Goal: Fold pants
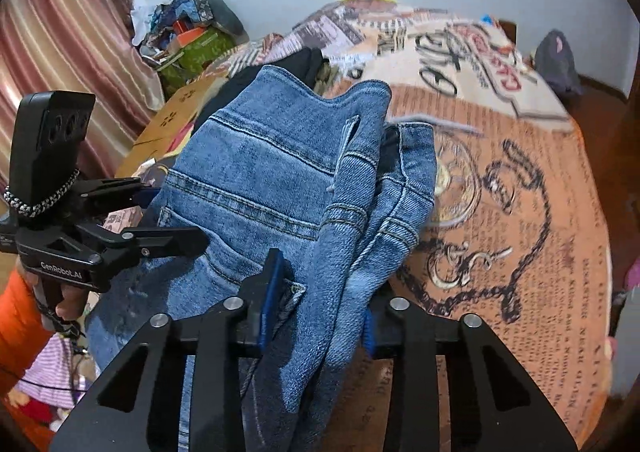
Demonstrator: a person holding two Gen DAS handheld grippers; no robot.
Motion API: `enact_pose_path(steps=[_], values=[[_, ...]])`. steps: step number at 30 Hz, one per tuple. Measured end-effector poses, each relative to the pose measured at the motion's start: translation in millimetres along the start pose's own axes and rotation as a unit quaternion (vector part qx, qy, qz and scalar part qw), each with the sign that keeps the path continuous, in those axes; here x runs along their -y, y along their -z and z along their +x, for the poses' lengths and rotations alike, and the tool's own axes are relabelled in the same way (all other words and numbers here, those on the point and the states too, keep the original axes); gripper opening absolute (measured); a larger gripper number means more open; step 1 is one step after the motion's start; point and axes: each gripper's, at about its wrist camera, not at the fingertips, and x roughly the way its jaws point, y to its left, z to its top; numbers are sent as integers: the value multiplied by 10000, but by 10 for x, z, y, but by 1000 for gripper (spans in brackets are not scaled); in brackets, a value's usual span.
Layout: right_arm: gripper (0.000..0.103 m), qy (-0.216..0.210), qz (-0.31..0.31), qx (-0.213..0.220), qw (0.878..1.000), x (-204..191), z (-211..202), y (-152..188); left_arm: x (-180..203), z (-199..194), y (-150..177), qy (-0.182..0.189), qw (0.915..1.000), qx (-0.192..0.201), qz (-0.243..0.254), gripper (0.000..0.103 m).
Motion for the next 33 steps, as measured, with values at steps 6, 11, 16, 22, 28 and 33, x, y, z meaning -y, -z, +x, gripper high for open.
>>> enact_pose_path(steps=[6,11,16,22,28,33], values=[[11,242,-399,242,9986,-254,-124,-185,59,-216,-11,-142,9995,273,108,63],[20,116,65,-83,9999,-52,27,-121,-103,-10,55,-222,9997,-66,-79,63],[46,-35,353,-436,9984,108,95,87,-247,76,111,-69,9992,-235,-323,69],[76,-154,147,-749,9970,115,216,223,-256,-7,285,-61,9990,-366,-231,89],[89,-622,618,-779,9931,317,434,202,-428,189,374,424,9940,-562,-832,97],[79,-662,402,-794,9938,188,511,112,-352,329,288,628,9934,-570,-772,94]])
